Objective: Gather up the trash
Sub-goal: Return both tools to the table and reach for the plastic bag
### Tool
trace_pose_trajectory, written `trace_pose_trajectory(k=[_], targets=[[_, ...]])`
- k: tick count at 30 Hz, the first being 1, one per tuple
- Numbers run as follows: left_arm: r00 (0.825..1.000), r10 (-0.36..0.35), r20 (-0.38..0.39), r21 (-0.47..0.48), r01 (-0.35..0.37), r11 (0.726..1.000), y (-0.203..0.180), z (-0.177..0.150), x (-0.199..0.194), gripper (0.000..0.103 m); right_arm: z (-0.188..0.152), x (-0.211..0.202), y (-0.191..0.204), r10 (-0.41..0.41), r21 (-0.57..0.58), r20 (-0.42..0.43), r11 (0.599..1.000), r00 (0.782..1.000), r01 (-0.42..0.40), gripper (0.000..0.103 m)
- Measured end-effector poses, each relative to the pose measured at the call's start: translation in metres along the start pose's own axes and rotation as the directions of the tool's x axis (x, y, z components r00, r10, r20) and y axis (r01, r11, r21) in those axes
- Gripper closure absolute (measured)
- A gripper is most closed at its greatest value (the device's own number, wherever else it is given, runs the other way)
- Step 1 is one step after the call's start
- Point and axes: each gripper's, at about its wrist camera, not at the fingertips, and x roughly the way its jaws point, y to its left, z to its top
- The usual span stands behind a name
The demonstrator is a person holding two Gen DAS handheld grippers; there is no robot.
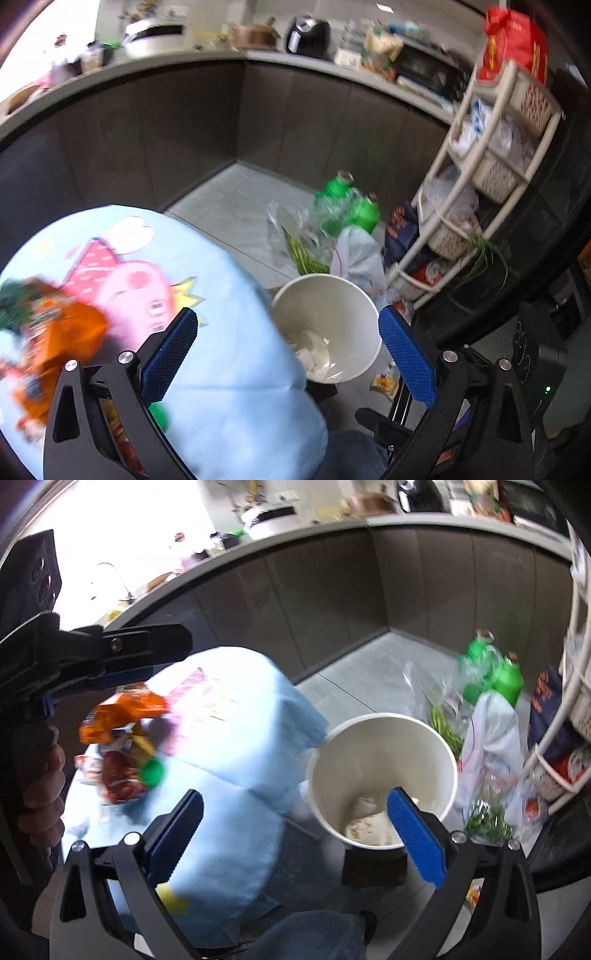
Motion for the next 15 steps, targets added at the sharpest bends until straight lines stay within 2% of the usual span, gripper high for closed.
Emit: trace_pose_trajectory(k=[5, 8, 13, 15], targets=[[0.994, 0.096, 0.056, -0.072, -0.092, 0.993, 0.031, -0.023, -0.070, 0.008, 0.005, -0.018, 0.054, 0.053, -0.082, 0.010, 0.995, 0.999, -0.052, 0.003], [0.987, 0.139, 0.080, -0.154, -0.126, 0.980, 0.062, -0.048, -0.111, 0.008, 0.007, -0.021, 0.086, 0.096, -0.114, -0.010, 0.989, 0.995, -0.096, 0.003], [0.965, 0.256, 0.058, -0.268, -0.232, 0.935, 0.116, -0.096, -0.156, 0.008, 0.002, -0.012, 0.140, 0.146, -0.195, -0.068, 0.968, 0.987, -0.157, 0.003], [0.959, 0.280, 0.045, -0.312, -0.253, 0.916, 0.137, -0.118, -0.170, 0.008, -0.002, -0.006, 0.159, 0.156, -0.229, -0.091, 0.958, 0.984, -0.173, 0.003]])
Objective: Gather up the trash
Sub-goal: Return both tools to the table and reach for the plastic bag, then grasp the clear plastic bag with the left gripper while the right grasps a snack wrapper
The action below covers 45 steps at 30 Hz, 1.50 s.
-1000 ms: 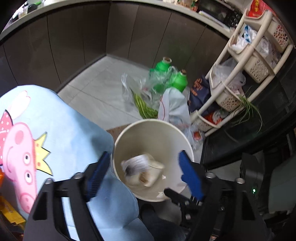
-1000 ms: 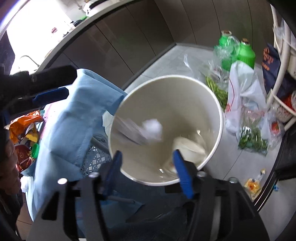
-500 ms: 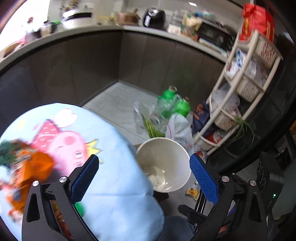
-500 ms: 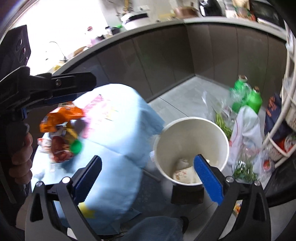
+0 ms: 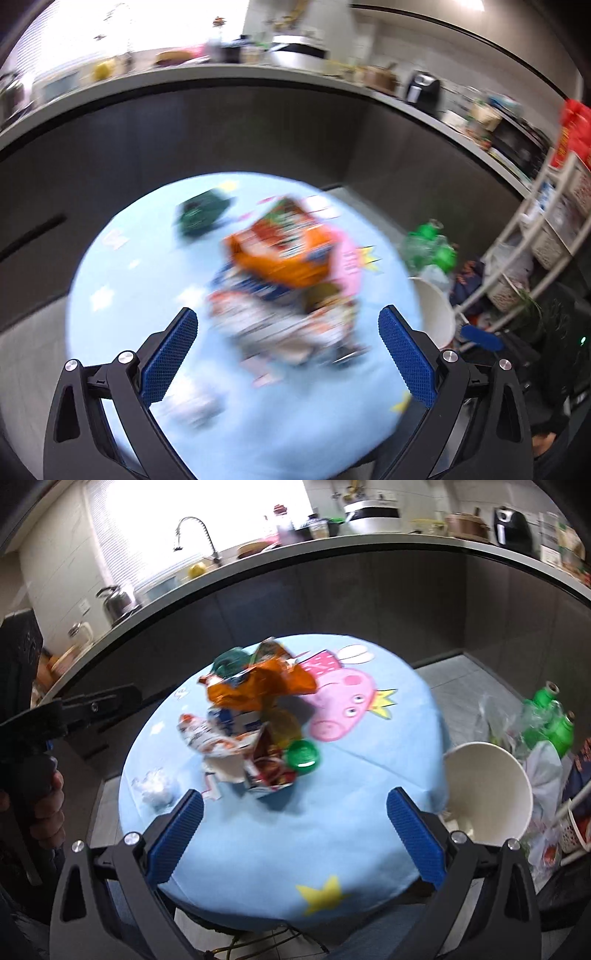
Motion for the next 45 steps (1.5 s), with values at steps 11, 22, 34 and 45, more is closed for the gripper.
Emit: trace_pose_trajectory(k=[11, 22, 34, 45], targets=[[0.995, -0.001, -0.102, -0.142, -0.014, 0.990, 0.105, -0.073, 0.005, 0.010, -0.001, 0.074, 0.046, -0.053, -0.148, -0.155, 0.989, 0.987, 0.030, 0.029], [0.985, -0.020, -0.173, -0.144, -0.005, 0.990, 0.110, -0.083, 0.042, 0.029, -0.005, 0.099, 0.046, -0.034, -0.153, -0.213, 0.988, 0.976, 0.002, 0.069], [0.977, -0.033, -0.212, -0.148, 0.001, 0.989, 0.108, -0.073, 0.070, 0.053, -0.019, 0.067, 0.032, 0.091, -0.026, -0.194, 0.995, 0.977, -0.098, 0.069], [0.975, -0.037, -0.217, -0.135, 0.007, 0.991, 0.099, -0.070, 0.074, 0.063, -0.020, 0.060, 0.024, 0.095, -0.012, -0.172, 0.995, 0.980, -0.099, 0.071]])
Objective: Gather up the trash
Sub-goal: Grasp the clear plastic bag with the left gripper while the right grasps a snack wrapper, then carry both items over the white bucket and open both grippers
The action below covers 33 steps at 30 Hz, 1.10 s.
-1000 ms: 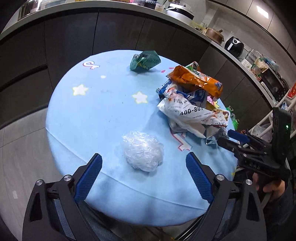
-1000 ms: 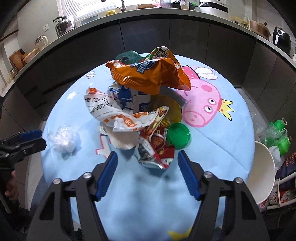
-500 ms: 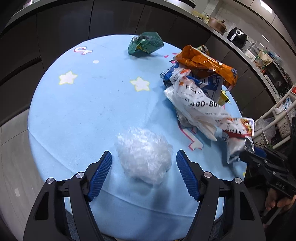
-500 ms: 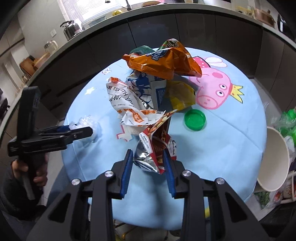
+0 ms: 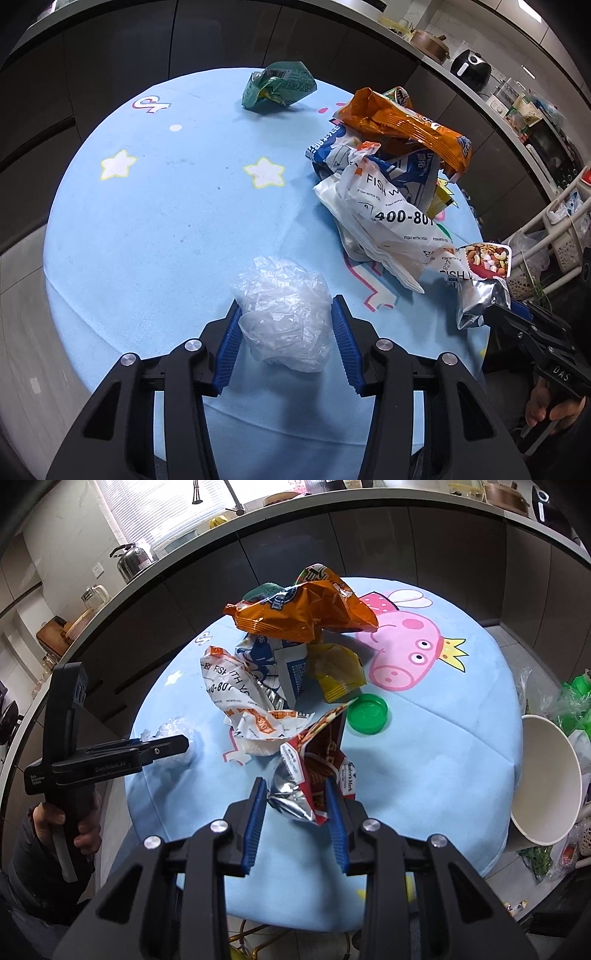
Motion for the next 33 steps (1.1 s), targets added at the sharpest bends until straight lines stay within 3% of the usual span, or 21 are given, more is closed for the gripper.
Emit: trace_pose_trajectory(k=[1, 2, 4, 11, 18, 22, 26, 33], targets=[[1.000, -0.001, -0.001, 0.003, 0.001, 1.000, -0.001, 0.000, -0.001, 0.077, 0.000, 0.000, 0.000, 0.000, -0.002, -0.002, 1.000, 1.000, 0.000, 0.086], [1.000, -0.006, -0.005, 0.004, 0.006, 1.000, -0.001, 0.000, -0.002, 0.086, 0.000, -0.001, 0.000, 0.003, -0.003, -0.002, 1.000, 1.000, -0.003, 0.091], [1.000, -0.021, 0.004, -0.001, 0.021, 1.000, -0.002, 0.001, -0.008, 0.090, 0.001, -0.003, -0.001, 0.006, 0.004, 0.002, 1.000, 1.000, -0.006, 0.090], [0.992, -0.074, 0.100, 0.077, 0.066, 0.995, -0.030, 0.016, -0.050, 0.094, 0.006, -0.026, -0.002, 0.005, -0.004, 0.061, 1.000, 0.998, -0.005, 0.090], [0.967, -0.214, 0.140, 0.185, 0.187, 0.965, -0.087, 0.044, -0.072, 0.094, 0.018, -0.052, -0.014, -0.030, 0.002, 0.138, 1.000, 0.990, 0.030, 0.090], [0.953, -0.275, 0.125, 0.248, 0.238, 0.939, -0.126, 0.059, -0.067, 0.094, 0.021, -0.066, -0.032, -0.069, 0.033, 0.170, 0.997, 0.983, 0.064, 0.090], [0.936, -0.351, 0.042, 0.305, 0.322, 0.896, -0.169, 0.072, -0.047, 0.095, 0.022, -0.082, -0.061, -0.131, 0.089, 0.195, 0.989, 0.972, 0.116, 0.090], [0.909, -0.408, -0.085, 0.368, 0.409, 0.835, -0.248, 0.087, 0.004, 0.095, 0.011, -0.097, -0.133, -0.249, 0.232, 0.214, 0.952, 0.945, 0.198, 0.090]])
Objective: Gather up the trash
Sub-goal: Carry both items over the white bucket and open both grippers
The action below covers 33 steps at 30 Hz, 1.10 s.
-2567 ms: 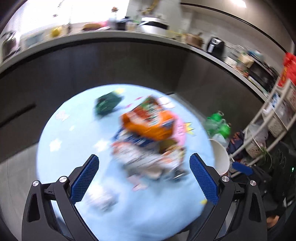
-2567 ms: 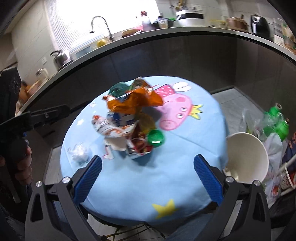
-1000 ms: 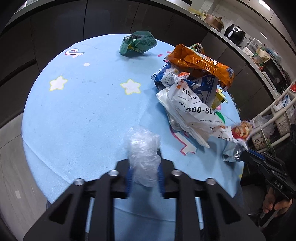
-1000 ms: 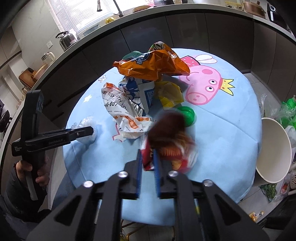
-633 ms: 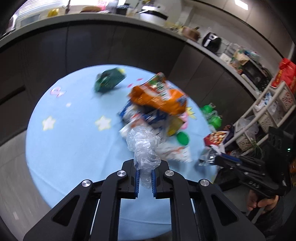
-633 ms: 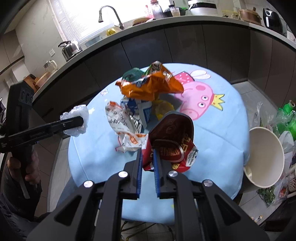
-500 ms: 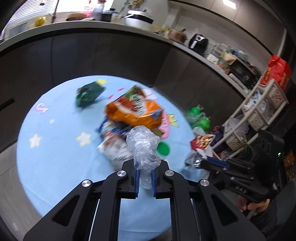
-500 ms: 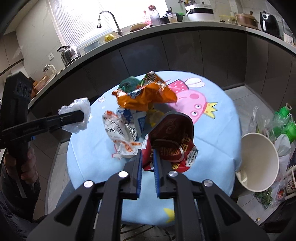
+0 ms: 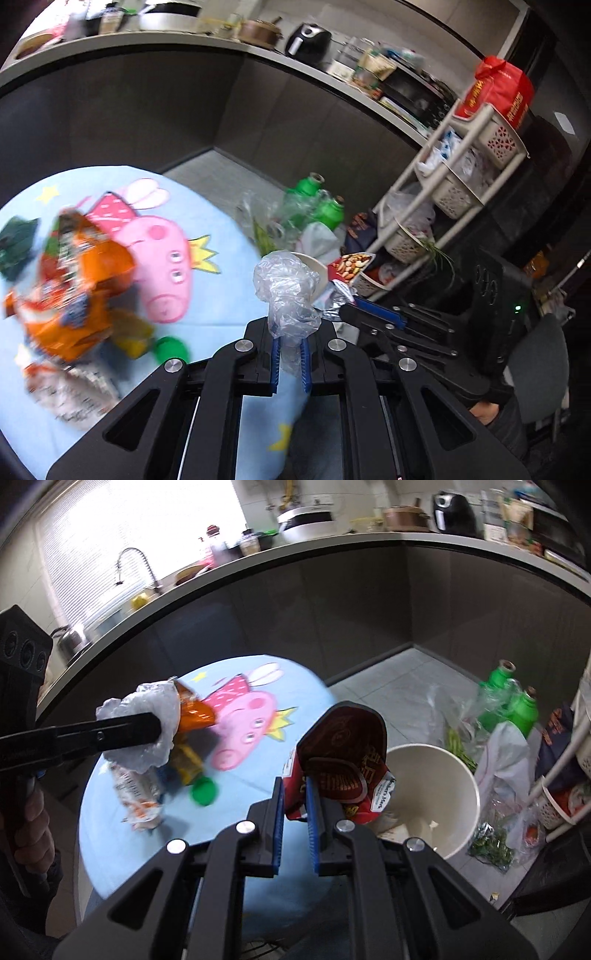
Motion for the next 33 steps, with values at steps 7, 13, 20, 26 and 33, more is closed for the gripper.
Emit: trace_pose_trajectory(k=[7, 13, 20, 26, 33], targets=[[0.996, -0.030, -0.089, 0.060, 0.035, 0.998, -0.035, 0.025, 0.077, 0.095, -0.020, 0.024, -0.072, -0.050, 0.124, -0.037, 0.991, 0.998, 0.054, 0.090], [0.985, -0.005, -0.175, 0.082, 0.020, 0.996, -0.046, 0.031, 0.140, 0.095, -0.039, 0.053, -0.116, -0.033, 0.206, -0.081, 0.977, 0.996, 0.049, 0.090], [0.963, 0.054, -0.263, 0.114, -0.025, 0.993, -0.045, 0.031, 0.198, 0.095, -0.051, 0.081, -0.136, -0.033, 0.218, -0.131, 0.974, 0.991, 0.061, 0.090], [0.950, 0.094, -0.298, 0.141, -0.054, 0.989, -0.044, 0.029, 0.224, 0.095, -0.060, 0.100, -0.145, -0.025, 0.222, -0.165, 0.973, 0.986, 0.062, 0.090], [0.948, 0.142, -0.284, 0.173, -0.095, 0.980, -0.047, 0.026, 0.234, 0.067, -0.068, 0.109, -0.149, -0.038, 0.217, -0.193, 0.973, 0.980, 0.080, 0.077]])
